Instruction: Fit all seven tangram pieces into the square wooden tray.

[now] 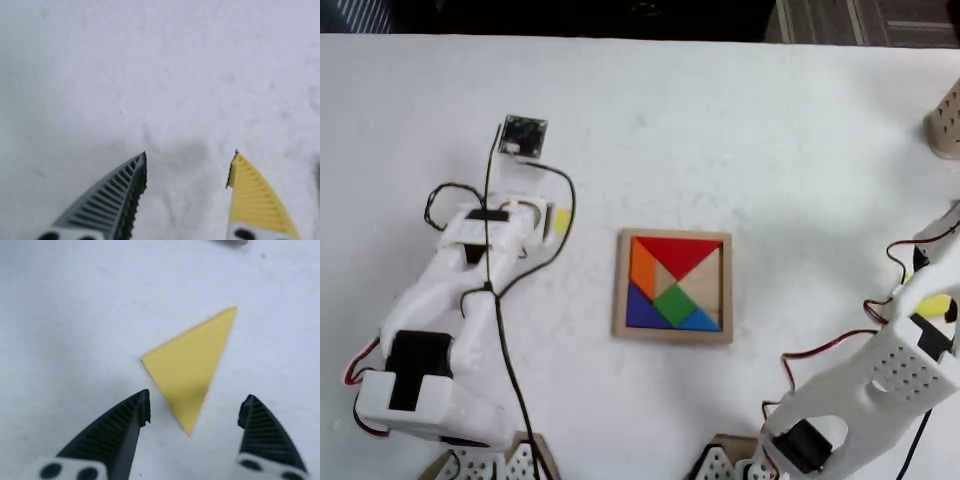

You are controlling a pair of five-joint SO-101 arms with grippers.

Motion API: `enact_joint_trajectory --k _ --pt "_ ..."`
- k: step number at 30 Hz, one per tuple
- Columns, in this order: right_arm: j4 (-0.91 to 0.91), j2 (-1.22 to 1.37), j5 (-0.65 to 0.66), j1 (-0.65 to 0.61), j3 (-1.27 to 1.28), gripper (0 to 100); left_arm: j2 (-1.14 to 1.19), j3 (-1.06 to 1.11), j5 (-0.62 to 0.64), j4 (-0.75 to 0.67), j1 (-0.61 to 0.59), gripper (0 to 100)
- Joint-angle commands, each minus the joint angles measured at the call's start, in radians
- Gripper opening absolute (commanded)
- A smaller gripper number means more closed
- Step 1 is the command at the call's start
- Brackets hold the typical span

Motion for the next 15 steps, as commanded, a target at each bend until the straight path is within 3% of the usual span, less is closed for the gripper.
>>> enact_joint_trajectory --k 1,15 --pt "-0.051 -0.074 0.015 -0.021 -0.018 29.3 -0.051 -0.031 -0.015 0.017 -0.010 29" --pt "-0.143 0.076 0.005 -0.018 -0.018 29.3 -0.051 -0.031 -0.015 0.017 -0.010 29"
